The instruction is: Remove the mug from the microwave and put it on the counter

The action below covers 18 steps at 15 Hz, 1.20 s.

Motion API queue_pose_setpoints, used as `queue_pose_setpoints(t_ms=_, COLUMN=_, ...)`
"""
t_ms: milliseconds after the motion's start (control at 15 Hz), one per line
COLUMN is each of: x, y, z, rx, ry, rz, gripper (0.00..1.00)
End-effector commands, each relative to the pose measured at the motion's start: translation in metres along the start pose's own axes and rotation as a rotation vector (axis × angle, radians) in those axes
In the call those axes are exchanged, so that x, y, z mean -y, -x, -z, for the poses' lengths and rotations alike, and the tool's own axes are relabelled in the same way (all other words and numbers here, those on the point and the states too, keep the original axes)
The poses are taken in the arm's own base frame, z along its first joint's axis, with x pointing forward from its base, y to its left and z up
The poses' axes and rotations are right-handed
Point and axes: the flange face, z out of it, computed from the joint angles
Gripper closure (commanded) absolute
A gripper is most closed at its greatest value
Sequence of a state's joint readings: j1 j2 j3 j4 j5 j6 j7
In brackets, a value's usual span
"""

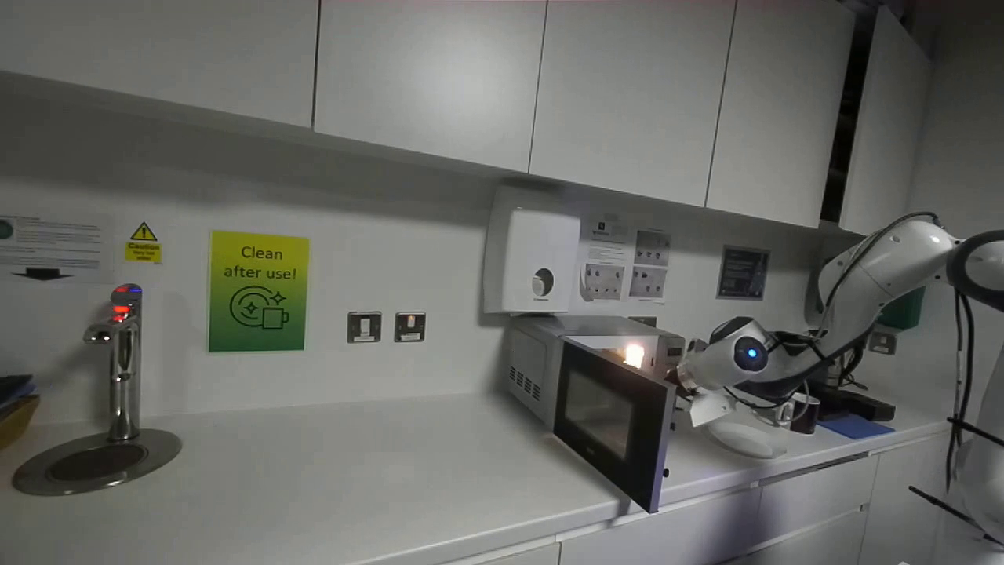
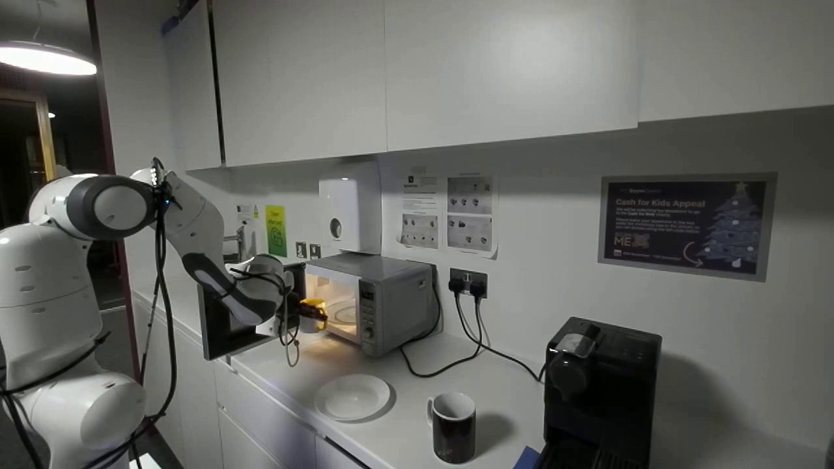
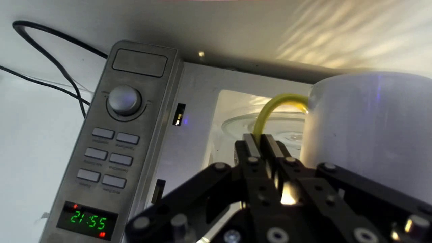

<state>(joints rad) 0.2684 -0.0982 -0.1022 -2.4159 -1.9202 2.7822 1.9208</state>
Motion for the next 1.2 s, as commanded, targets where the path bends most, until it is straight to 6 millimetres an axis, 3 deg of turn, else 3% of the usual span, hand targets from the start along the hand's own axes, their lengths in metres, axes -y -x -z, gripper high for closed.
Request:
queue_pose_setpoints(t_ms=0, x=-0.015, y=-0.001, z=0.028, rx=-0.053, ry=0.044, rz=0.013, gripper=0.98)
queue_pose_setpoints(t_ms=333, x=-0.024, y=0.003, z=0.036, rx=-0.045, ry=0.056, rz=-0.011, gripper=0.98)
queue_pose_setpoints(t_ms=400, x=-0.013, y=0.009, z=0.02, rx=-0.012, ry=0.03, rz=-0.004, gripper=0.92)
queue_pose_setpoints(t_ms=800, x=-0.016, y=0.01, z=0.023, rx=-0.013, ry=0.032, rz=-0.01, gripper=0.92)
queue_pose_setpoints(t_ms=867, x=-0.015, y=0.011, z=0.023, rx=-0.013, ry=0.031, rz=-0.008, gripper=0.98)
queue_pose_setpoints(t_ms=1133, x=-0.014, y=0.02, z=0.022, rx=-0.005, ry=0.027, rz=-0.005, gripper=0.98)
